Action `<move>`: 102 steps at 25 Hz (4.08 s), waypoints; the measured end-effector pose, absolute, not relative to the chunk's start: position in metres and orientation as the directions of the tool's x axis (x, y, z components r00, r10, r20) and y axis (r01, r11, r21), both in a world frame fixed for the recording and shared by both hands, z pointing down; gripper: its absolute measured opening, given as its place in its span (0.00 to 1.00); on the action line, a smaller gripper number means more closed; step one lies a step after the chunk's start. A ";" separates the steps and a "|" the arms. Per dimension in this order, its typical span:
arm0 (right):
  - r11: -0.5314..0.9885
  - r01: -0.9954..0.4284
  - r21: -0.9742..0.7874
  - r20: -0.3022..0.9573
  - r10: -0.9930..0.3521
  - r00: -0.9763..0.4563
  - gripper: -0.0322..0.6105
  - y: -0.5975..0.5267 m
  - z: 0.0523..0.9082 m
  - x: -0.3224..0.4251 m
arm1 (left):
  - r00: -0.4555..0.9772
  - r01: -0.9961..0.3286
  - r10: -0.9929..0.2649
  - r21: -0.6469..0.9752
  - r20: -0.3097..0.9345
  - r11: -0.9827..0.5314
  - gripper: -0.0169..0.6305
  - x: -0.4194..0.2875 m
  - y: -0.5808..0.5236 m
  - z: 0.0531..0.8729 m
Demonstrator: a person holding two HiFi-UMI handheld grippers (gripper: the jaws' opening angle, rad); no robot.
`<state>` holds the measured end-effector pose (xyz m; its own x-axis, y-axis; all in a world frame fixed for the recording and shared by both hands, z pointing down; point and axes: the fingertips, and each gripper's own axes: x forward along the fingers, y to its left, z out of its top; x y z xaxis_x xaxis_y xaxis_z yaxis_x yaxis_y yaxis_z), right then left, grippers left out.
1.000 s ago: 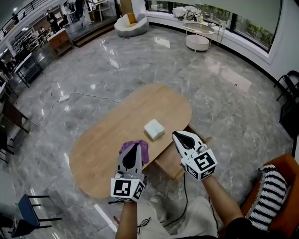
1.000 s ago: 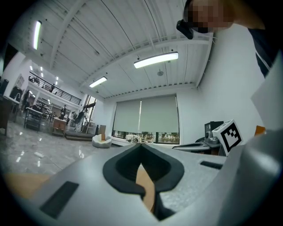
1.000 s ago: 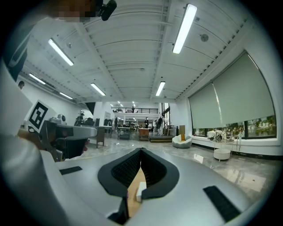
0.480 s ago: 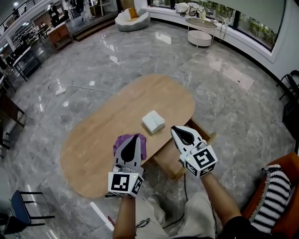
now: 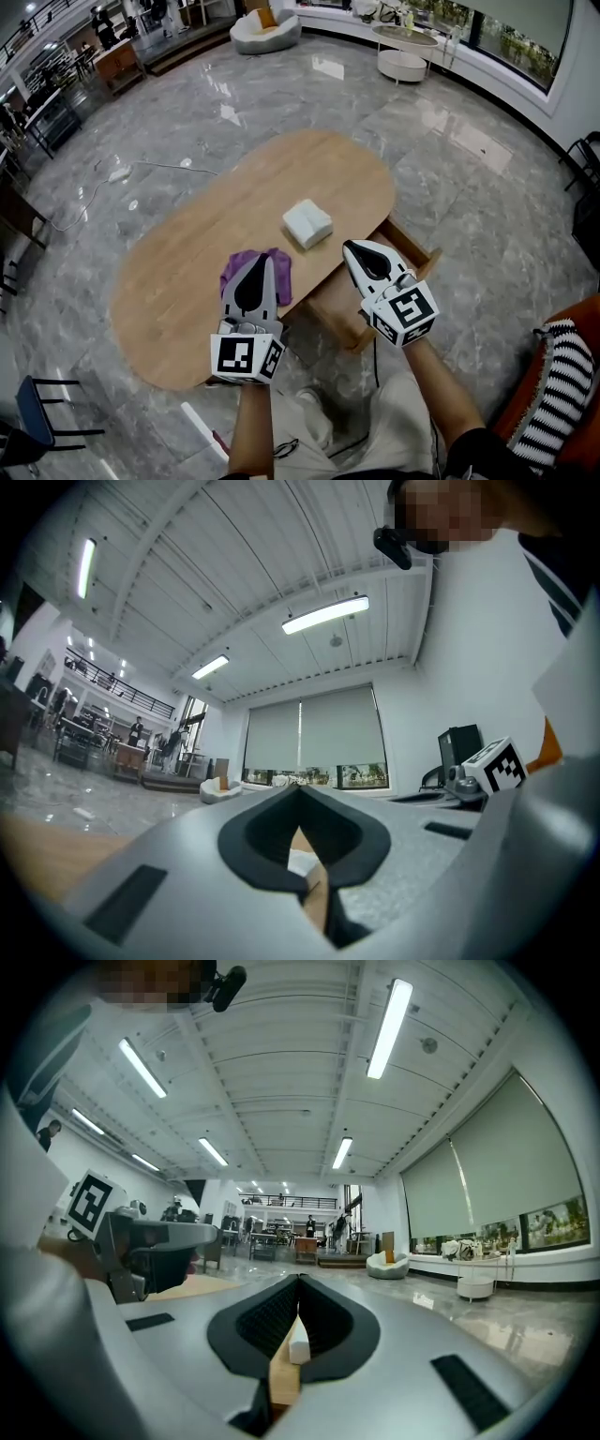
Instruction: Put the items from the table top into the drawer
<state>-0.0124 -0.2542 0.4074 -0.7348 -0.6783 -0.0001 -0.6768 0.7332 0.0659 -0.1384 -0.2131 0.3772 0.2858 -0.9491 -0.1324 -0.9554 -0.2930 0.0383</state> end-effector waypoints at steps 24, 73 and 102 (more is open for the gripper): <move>0.739 -0.669 0.082 0.005 -0.671 -0.741 0.08 -0.256 0.445 -0.023 | 0.231 -0.973 -0.961 -0.065 -0.150 -0.223 0.03 -0.176 -0.213 0.414; 0.885 -0.464 0.026 0.129 -0.463 -0.877 0.09 -0.240 0.499 -0.125 | 0.091 -0.996 -0.986 -0.028 -0.140 -0.088 0.03 -0.223 -0.189 0.438; 0.902 -0.366 0.230 0.490 -0.433 -0.757 0.48 -0.240 0.577 -0.189 | 0.049 -0.998 -0.985 -0.043 -0.163 -0.042 0.03 -0.236 -0.186 0.435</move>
